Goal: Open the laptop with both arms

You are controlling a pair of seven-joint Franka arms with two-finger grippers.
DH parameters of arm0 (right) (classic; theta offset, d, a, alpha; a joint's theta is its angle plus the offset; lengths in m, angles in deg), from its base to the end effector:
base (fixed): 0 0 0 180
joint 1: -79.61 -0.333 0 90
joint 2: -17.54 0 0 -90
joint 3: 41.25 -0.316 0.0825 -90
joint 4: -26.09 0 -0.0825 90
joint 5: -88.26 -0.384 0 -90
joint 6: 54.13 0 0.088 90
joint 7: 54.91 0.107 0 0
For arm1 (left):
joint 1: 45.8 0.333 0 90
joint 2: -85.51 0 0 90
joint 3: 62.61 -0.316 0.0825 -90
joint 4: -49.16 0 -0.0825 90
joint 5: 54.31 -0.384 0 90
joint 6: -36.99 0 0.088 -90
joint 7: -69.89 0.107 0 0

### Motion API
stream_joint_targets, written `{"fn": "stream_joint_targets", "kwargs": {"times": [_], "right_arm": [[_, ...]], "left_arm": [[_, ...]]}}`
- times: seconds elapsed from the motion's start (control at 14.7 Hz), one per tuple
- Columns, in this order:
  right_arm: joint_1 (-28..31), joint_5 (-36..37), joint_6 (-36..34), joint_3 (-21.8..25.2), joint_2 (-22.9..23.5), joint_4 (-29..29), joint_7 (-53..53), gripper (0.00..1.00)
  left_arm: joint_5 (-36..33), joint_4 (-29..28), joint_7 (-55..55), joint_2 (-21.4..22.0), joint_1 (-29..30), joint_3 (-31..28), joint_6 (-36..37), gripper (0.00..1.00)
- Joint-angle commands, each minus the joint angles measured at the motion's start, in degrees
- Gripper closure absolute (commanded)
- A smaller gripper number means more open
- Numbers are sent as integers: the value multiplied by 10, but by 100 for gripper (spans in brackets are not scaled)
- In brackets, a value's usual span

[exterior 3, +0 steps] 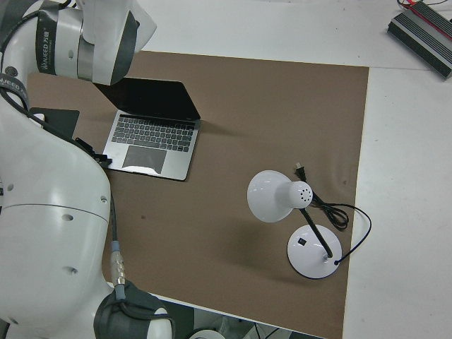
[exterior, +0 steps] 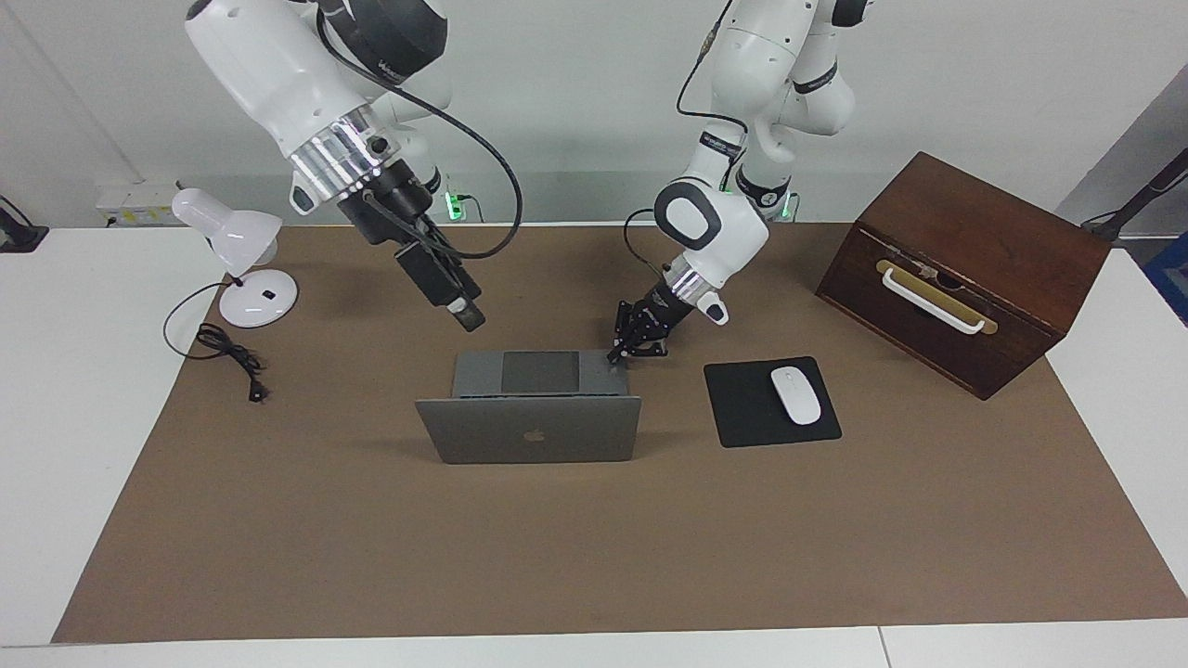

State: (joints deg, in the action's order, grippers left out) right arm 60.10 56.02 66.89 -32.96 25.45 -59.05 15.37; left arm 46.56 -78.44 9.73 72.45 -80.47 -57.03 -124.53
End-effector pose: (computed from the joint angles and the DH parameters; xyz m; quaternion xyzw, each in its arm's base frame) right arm 0.6224 0.1560 0.6509 -0.7747 0.5287 -0.0095 0.3466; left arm 0.4388 -0.3077 0.2710 0.4951 0.7739 -0.2222 0.3266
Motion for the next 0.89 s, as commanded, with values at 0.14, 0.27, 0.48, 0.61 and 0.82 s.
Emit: {"fn": "stream_joint_targets", "kwargs": {"times": [0.14, 0.27, 0.48, 0.61, 0.82], "right_arm": [[37, 30, -83, 1, -8, 26, -122, 0], [50, 79, -114, -4, -13, 26, -208, 0], [70, 102, -155, 2, -27, 26, -331, 0], [84, 150, -186, 1, -28, 27, -424, 0], [104, 232, -241, 2, -28, 54, -569, 0]], "left_arm": [[-14, 24, 8, 14, 29, -1, -19, 100], [-26, 24, 8, 24, 47, -2, -22, 100], [-64, 35, 8, 26, 69, -5, -23, 100], [-95, 43, 8, 28, 81, -7, -29, 100], [-147, 48, 38, 28, 91, -13, -39, 100]]}}
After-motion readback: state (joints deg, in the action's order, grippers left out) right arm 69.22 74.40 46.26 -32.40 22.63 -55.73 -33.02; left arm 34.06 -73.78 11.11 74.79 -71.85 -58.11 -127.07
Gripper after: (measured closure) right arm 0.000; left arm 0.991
